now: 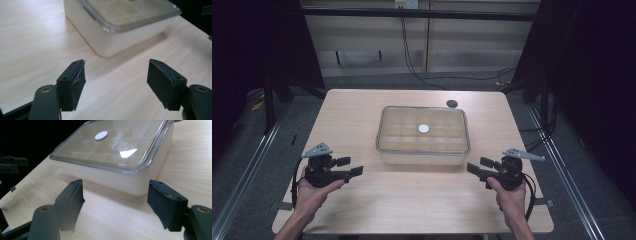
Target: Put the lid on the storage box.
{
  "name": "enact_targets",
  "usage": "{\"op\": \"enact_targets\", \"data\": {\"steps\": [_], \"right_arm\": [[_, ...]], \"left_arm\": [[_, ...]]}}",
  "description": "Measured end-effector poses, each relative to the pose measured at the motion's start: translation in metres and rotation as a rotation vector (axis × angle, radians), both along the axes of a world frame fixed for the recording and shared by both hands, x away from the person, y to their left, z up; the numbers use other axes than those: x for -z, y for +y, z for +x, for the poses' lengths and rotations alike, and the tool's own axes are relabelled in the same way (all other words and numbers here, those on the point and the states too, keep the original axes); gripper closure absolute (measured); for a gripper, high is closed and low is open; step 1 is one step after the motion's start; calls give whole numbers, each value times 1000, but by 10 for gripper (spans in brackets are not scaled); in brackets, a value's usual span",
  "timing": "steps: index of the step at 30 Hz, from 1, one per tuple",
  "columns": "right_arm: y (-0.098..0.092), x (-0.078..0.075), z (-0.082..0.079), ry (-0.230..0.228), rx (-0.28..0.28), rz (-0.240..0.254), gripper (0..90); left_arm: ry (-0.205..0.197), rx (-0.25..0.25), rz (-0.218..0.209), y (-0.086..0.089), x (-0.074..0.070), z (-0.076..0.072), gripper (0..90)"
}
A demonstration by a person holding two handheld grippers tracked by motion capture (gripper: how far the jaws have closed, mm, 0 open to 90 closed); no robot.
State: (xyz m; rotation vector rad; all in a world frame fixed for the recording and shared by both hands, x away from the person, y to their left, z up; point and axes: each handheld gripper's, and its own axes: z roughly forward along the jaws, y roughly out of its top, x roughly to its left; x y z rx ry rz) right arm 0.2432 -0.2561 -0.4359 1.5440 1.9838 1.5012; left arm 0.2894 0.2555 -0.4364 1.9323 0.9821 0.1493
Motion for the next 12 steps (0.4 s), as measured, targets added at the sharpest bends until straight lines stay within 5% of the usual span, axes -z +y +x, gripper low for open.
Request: {"op": "enact_targets", "data": {"steps": [12], "right_arm": [[-7, 17, -30, 44, -12, -42, 272]], "left_arm": [[42, -42, 17, 23, 29, -27, 283]]}}
